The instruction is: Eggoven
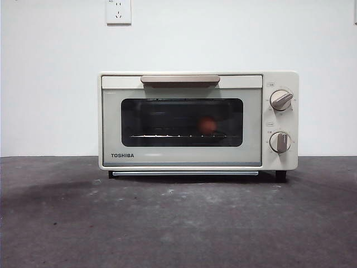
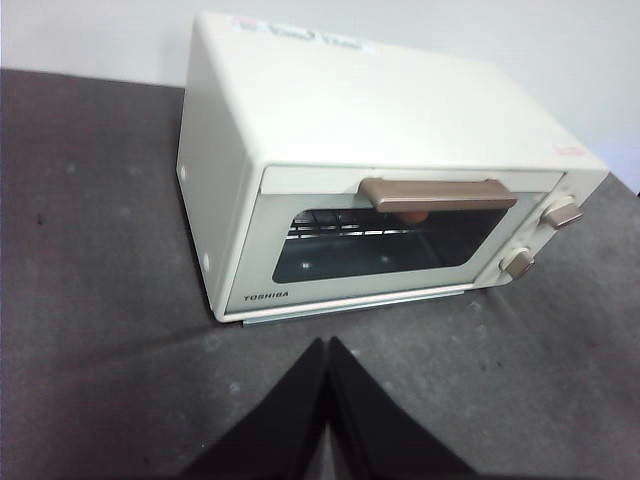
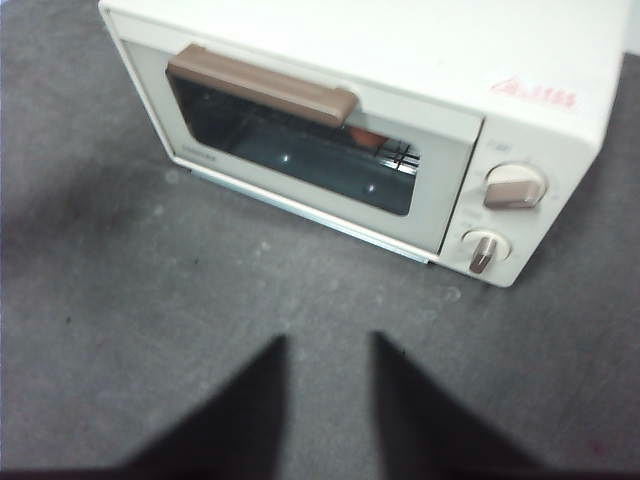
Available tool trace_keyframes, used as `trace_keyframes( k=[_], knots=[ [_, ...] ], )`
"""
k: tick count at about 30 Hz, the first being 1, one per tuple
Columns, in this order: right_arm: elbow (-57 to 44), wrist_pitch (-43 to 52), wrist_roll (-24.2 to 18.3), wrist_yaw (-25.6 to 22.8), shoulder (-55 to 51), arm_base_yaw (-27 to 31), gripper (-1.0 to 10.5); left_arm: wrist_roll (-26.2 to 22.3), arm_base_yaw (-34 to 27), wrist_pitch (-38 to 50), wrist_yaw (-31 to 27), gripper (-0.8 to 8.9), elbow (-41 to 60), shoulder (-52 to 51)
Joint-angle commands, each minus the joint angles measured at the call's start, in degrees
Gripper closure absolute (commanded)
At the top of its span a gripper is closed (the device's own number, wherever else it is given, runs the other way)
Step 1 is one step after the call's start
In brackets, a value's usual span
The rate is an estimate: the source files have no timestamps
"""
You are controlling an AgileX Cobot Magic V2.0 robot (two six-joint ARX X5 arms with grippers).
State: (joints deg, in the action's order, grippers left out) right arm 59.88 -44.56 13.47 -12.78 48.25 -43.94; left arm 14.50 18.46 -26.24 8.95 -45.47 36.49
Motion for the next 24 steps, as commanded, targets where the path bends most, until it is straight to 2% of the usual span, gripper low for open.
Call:
trace_keyframes(
  k=[1,6,24],
  knots=[
    [-2.4,2.6,-0.2,0.7,0.9,-0.5,9.4,-0.6,0.2,0.1,-0.2,8.06,-0.9,-0.5],
    [-4.2,5.6,0.0,0.2,0.9,-0.5,9.4,-0.5,0.2,0.1,-0.2,8.06,-0.9,-1.0],
    [-4.2,5.6,-0.1,0.3,-0.1,-0.5,9.4,-0.5,0.2,0.5,-0.2,8.06,-0.9,0.6]
  ],
)
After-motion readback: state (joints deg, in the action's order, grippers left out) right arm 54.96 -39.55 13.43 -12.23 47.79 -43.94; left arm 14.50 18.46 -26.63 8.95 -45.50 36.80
